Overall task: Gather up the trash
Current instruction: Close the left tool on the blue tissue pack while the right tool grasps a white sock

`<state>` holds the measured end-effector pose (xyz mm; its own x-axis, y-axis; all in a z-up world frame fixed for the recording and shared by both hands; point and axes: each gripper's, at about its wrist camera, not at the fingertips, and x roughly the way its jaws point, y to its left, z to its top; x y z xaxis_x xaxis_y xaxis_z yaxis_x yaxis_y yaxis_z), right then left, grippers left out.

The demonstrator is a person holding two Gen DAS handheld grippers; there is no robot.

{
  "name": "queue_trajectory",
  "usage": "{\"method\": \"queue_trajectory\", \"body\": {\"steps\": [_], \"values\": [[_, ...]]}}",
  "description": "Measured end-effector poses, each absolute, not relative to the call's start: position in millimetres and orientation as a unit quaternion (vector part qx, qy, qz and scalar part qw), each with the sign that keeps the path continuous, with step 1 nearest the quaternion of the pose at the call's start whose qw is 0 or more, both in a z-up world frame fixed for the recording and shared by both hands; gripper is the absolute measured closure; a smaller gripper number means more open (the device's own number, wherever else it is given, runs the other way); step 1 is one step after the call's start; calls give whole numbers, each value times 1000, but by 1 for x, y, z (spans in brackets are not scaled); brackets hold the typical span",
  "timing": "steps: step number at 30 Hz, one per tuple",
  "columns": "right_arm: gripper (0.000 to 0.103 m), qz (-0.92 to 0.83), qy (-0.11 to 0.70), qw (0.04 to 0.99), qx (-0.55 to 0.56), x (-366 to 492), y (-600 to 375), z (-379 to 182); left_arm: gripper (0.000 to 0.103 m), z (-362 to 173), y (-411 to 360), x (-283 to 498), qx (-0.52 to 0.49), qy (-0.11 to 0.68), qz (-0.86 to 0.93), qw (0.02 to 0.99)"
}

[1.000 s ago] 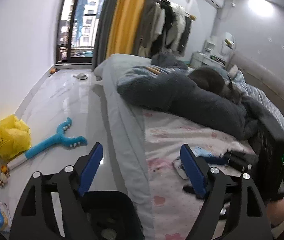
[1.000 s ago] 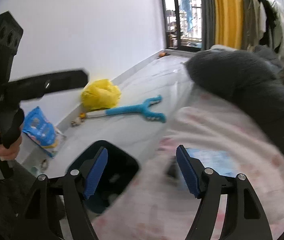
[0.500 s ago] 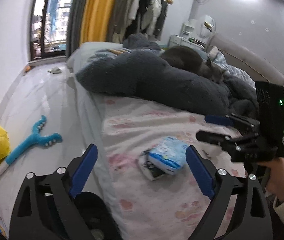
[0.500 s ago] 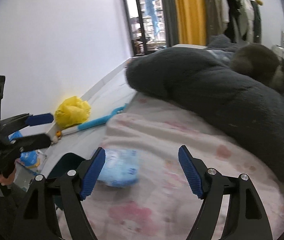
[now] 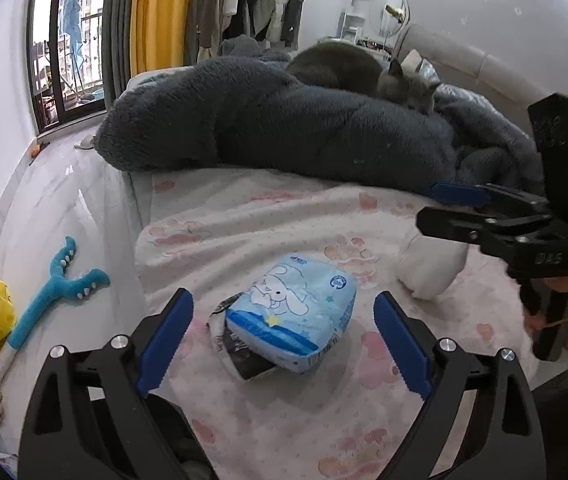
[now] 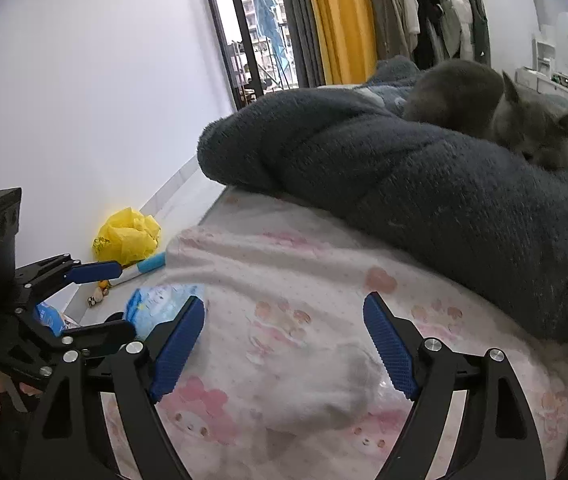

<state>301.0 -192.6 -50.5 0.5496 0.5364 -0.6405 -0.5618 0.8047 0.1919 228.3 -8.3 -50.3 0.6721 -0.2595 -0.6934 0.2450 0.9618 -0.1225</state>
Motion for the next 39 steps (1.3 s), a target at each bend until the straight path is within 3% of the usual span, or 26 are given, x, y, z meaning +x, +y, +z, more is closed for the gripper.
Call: {"method": "queue_trajectory", "body": {"steps": [13, 19, 27, 32, 39], "values": [[20, 323, 379, 866, -31, 295, -203, -64, 10, -74, -29, 244, 8, 406, -120, 906], [21, 316, 388, 865, -34, 294, -211, -70, 16, -78, -34, 250, 11, 413, -109, 904], [34, 303, 406, 860, -68, 291, -213, -82, 24, -79, -32, 254, -5, 414, -93, 906], [54, 292, 400, 864, -87, 287, -214, -80, 29, -69, -29, 252, -23, 392, -94, 915], [66, 282, 396, 869, -96, 282, -209, -72, 34, -59, -30, 244, -31, 369, -97, 924]]}}
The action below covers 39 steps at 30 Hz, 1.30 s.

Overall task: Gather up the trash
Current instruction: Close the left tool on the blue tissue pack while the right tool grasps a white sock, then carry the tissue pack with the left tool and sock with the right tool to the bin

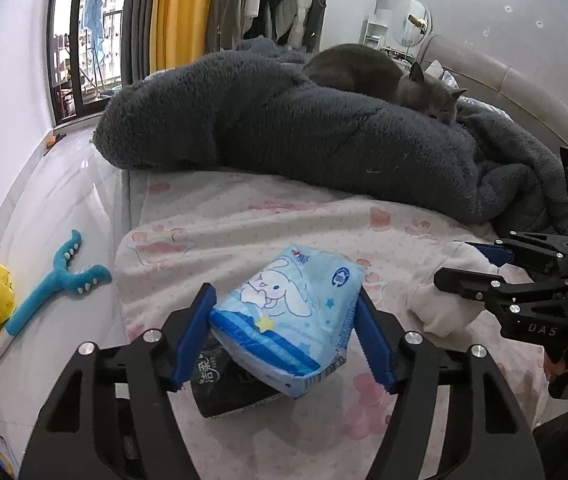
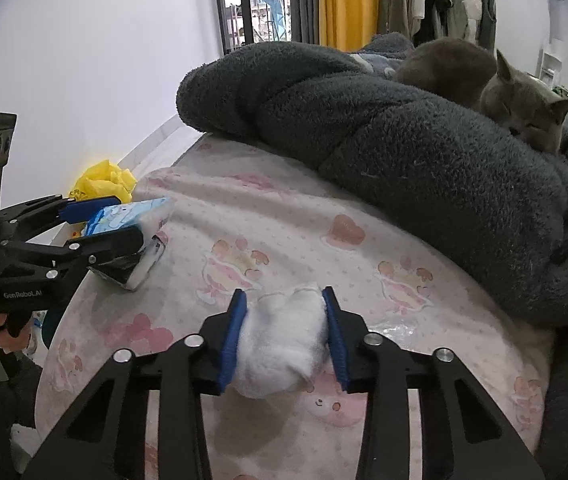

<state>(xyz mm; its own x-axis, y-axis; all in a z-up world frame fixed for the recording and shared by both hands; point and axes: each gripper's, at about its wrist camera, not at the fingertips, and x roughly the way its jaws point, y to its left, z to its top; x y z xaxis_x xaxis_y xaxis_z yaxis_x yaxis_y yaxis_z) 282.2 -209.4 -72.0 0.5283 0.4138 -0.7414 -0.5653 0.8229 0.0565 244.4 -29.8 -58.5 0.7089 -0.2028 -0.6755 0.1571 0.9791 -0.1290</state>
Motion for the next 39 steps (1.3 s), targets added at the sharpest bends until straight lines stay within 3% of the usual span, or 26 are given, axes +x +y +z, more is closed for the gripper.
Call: {"method": "queue_trajectory", "body": {"steps": [17, 39], "values": [[71, 293, 363, 884, -34, 262, -200, -42, 35, -36, -6, 203, -45, 336, -98, 935], [71, 344, 341, 875, -19, 208, -128, -28, 35, -61, 58, 146, -42, 380, -47, 923]]}}
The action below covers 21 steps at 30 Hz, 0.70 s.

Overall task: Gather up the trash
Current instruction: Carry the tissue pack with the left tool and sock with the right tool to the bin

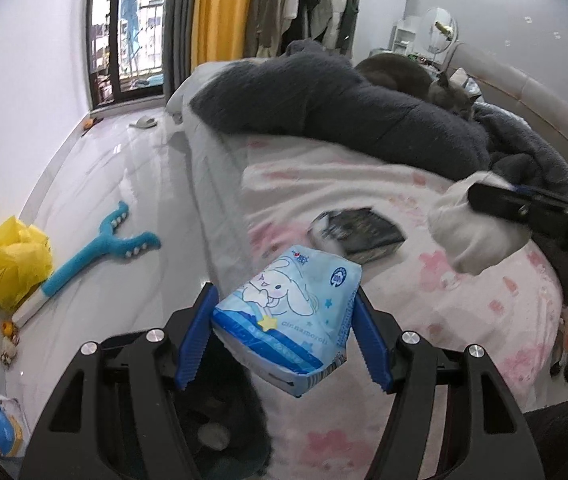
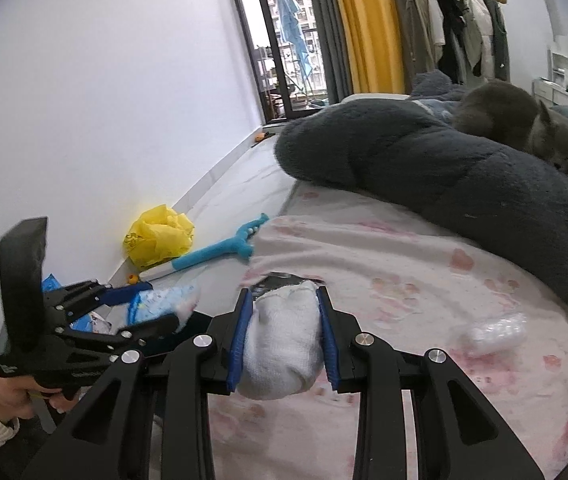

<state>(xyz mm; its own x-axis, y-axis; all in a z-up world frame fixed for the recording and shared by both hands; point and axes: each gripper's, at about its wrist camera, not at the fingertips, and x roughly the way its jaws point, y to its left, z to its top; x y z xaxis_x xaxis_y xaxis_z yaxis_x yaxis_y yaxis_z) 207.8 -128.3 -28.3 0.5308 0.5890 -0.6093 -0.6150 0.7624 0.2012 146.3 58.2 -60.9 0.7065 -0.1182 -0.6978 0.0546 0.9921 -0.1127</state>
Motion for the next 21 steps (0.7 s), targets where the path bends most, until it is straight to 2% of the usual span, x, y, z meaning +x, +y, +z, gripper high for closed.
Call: {"method": "queue_trajectory", "body": {"steps": [21], "values": [[71, 415, 344, 841, -38, 192, -22, -31, 34, -150, 148, 124, -76, 486, 13, 871]]}}
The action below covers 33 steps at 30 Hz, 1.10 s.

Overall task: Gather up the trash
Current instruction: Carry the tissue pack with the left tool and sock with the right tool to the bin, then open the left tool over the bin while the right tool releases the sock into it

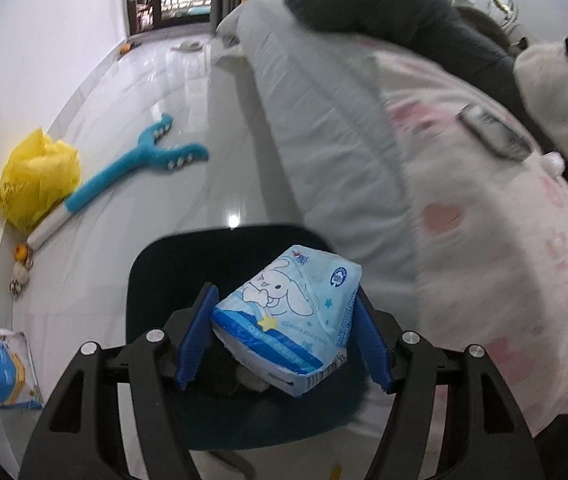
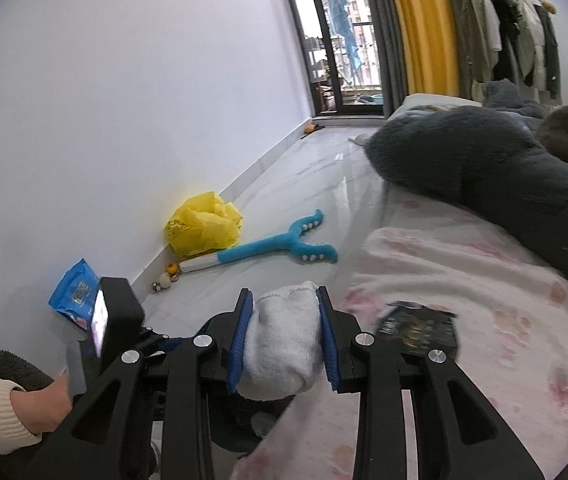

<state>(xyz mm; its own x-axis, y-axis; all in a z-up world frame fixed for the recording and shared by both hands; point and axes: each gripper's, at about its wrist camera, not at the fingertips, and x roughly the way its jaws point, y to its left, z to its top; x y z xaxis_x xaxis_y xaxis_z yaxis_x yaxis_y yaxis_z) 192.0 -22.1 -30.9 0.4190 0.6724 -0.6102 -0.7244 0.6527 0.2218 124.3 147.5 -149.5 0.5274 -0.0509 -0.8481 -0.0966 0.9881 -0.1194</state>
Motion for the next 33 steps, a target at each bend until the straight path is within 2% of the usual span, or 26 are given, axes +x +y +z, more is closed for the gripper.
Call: {"method": "queue_trajectory", "body": {"steps": [13, 17, 27, 33], "values": [[71, 446, 360, 817, -60, 180, 33, -47, 34, -200, 181, 106, -75, 562, 33, 823], [71, 449, 371, 810, -68, 180, 47, -56, 27, -211, 189, 102, -84, 577, 25, 812], [71, 442, 422, 789, -69, 190, 76, -98, 19, -192, 216, 86, -108, 544, 28, 831], [71, 431, 453, 777, -73, 195, 92, -128, 19, -169, 226, 77, -109, 507, 26, 855]]}}
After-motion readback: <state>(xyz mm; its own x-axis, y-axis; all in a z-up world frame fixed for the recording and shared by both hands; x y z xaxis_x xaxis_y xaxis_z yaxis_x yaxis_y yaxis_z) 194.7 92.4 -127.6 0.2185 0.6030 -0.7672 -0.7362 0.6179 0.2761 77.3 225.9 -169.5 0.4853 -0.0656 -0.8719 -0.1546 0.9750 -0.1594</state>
